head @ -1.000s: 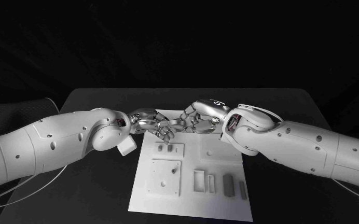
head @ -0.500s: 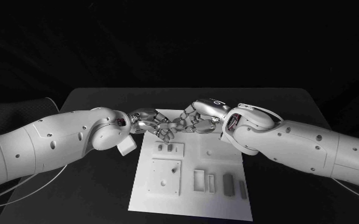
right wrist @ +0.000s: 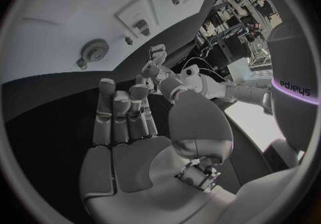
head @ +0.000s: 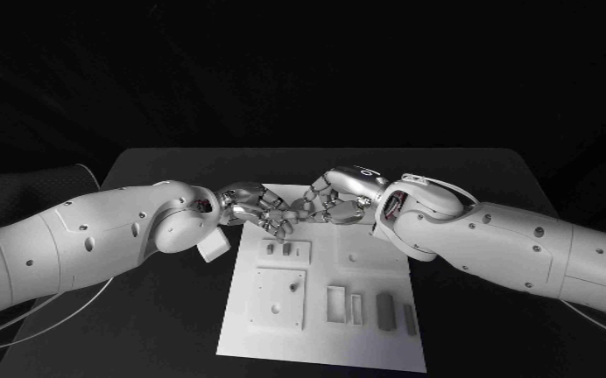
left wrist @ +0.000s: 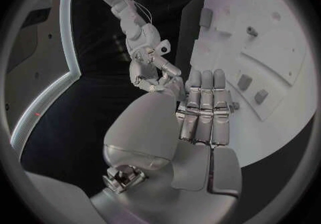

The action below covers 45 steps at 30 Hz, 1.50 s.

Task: Assemble the parts on the task board

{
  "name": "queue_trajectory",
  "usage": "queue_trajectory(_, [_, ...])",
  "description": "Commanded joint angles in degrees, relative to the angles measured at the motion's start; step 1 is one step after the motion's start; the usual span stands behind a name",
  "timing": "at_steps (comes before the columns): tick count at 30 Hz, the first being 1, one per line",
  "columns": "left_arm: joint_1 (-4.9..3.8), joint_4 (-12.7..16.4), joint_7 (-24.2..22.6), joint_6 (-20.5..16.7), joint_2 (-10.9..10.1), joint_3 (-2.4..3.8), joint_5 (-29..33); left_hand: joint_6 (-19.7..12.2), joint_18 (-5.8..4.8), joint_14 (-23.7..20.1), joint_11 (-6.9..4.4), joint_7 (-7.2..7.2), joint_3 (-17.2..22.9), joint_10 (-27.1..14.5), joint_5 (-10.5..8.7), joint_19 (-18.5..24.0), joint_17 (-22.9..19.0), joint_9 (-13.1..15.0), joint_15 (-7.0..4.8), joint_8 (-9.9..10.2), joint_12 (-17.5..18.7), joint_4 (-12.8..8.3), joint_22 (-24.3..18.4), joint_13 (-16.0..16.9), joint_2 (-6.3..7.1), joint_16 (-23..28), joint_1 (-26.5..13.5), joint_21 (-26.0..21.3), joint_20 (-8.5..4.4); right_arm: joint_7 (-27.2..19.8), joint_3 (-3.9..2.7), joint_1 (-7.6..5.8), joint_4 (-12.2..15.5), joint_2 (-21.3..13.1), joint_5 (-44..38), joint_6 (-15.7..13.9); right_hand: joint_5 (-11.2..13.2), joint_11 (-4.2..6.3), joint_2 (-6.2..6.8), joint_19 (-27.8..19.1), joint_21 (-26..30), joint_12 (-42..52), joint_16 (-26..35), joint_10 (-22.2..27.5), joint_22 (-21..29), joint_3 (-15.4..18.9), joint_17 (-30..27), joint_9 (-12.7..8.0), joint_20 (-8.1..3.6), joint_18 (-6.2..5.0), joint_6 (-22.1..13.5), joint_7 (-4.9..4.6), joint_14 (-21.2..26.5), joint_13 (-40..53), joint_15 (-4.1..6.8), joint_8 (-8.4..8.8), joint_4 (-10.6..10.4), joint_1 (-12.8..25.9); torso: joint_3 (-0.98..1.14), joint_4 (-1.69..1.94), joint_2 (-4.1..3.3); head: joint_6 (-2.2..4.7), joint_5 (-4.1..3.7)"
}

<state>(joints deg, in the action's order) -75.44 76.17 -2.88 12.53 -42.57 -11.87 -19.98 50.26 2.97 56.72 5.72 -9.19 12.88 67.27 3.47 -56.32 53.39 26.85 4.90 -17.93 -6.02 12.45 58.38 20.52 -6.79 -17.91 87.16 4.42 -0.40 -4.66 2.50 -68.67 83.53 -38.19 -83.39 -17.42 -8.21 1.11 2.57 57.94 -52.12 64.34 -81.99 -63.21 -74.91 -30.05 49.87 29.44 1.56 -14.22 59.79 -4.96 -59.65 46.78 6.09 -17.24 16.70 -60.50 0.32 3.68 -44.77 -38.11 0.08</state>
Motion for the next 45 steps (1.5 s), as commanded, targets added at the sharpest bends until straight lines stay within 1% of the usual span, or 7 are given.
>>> queue_trajectory(1, [-0.11,0.1,-1.5,1.3,0.1,0.08,0.5,1.3,0.54,0.1,-0.08,0.69,0.4,0.5,-0.02,0.1,0.1,0.1,0.03,-0.5,-0.3,-0.1,0.1,0.1,-0.52,-0.1,-0.4,-0.1,-0.34,-0.2,0.02,0.02,-0.2,-0.1,0.0,0.5,0.0,0.04,-0.38,0.1,0.0,-0.3,0.2,-0.1,-0.5,-0.3,-0.1,-0.1,0.05,-0.78,-0.2,-0.23,0.1,-0.1,0.42,-0.10,-0.1,-0.2,0.01,0.00,0.00,-0.03,-0.03])
queue_trajectory(6, [-0.13,0.0,-1.6,1.6,0.1,0.08,0.5,1.4,0.52,0.0,-0.14,0.72,0.5,0.7,-0.07,0.2,0.2,0.2,0.06,-0.5,-0.3,-0.2,0.1,0.1,-0.53,0.0,-0.5,-0.2,-0.34,0.1,0.03,-0.03,-0.5,-0.1,1.4,-0.3,0.0,-1.13,1.04,-0.3,0.4,-0.4,0.4,0.6,-0.4,-0.1,-0.1,-0.9,0.22,-0.78,-3.6,-1.49,0.6,0.0,-0.29,1.90,-0.1,-0.2,0.00,-0.01,0.00,-0.01,-0.03])
queue_trajectory(8, [-0.14,0.0,-1.7,1.7,0.0,0.08,0.5,1.5,0.51,-0.1,-0.17,0.75,0.6,0.8,-0.16,0.3,0.2,0.3,0.08,-0.6,-0.3,-0.3,0.1,0.2,-0.55,0.0,-0.6,-0.2,-0.33,0.2,0.03,-0.06,-0.7,-0.1,1.8,-0.4,0.0,-2.36,2.09,-0.6,0.6,-0.6,0.5,1.2,-0.4,0.0,-0.1,-1.8,0.39,-0.78,-7.1,-2.78,0.8,0.0,-1.35,3.84,-0.2,-0.2,-0.01,-0.01,0.01,0.00,-0.04])
queue_trajectory(19, [-0.21,-0.2,-1.9,1.3,-0.1,0.08,0.5,1.6,0.56,-0.1,-0.20,0.73,2.7,1.1,-0.64,0.3,0.8,0.7,0.16,-0.6,-0.2,-0.5,0.4,0.3,0.37,0.1,-1.7,-0.1,-0.22,-0.4,0.07,-0.10,-1.8,-1.1,9.8,0.6,0.0,-4.09,4.07,-2.3,2.0,-1.5,1.7,3.5,0.0,0.8,-0.6,-3.1,1.52,-0.78,-11.1,-4.53,2.6,-0.6,-3.11,5.82,-0.6,1.4,-0.05,-0.01,-0.01,0.23,-0.07])
queue_trajectory(33, [-0.32,-0.2,-2.2,0.6,-0.5,0.08,0.8,1.6,0.58,-0.1,-0.23,0.72,3.7,1.2,-0.64,0.3,1.1,1.0,0.19,-0.7,-0.1,-0.8,0.5,0.3,0.66,0.2,-2.4,-0.1,-0.20,3.3,0.35,-0.12,-3.2,-3.6,44.2,7.3,0.0,-3.90,2.56,-2.1,2.3,-1.0,1.6,3.7,0.0,1.9,-0.7,-3.2,1.90,-0.78,-10.0,-4.29,2.7,-0.8,-3.00,4.86,-3.4,6.4,-0.08,-0.01,0.02,0.49,0.00])
queue_trajectory(36, [-0.37,-0.2,-2.2,0.3,-0.5,0.08,1.1,1.6,0.59,-0.1,-0.24,0.72,3.9,1.2,-0.64,0.3,1.1,1.0,0.19,-0.7,-0.1,-0.9,0.6,0.3,0.69,0.3,-2.5,-0.1,-0.20,6.8,0.96,-0.12,-2.3,-3.5,55.8,7.8,0.0,-3.68,2.57,-1.7,2.2,-0.7,1.3,3.4,0.0,2.2,-0.7,-3.2,1.59,-0.78,-9.7,-4.09,2.3,-0.9,-2.79,4.58,-5.1,8.8,-0.07,-0.09,0.00,0.58,0.01])
queue_trajectory(45, [-0.37,-0.4,-2.2,0.3,-0.5,0.07,1.1,1.5,0.59,-0.1,-0.24,0.68,4.3,1.3,-0.64,0.4,1.2,1.1,0.20,-0.7,-0.1,-1.1,0.6,0.4,0.78,0.3,-2.9,-0.1,-0.18,10.8,2.55,-0.11,0.3,-2.1,62.1,7.7,0.6,-3.39,3.18,-1.2,2.1,-0.3,1.1,3.0,-0.2,2.1,-0.8,-3.3,0.91,-0.78,-9.4,-3.82,1.8,-1.1,-2.47,4.18,-7.4,12.2,0.03,0.02,0.03,0.70,-0.13])
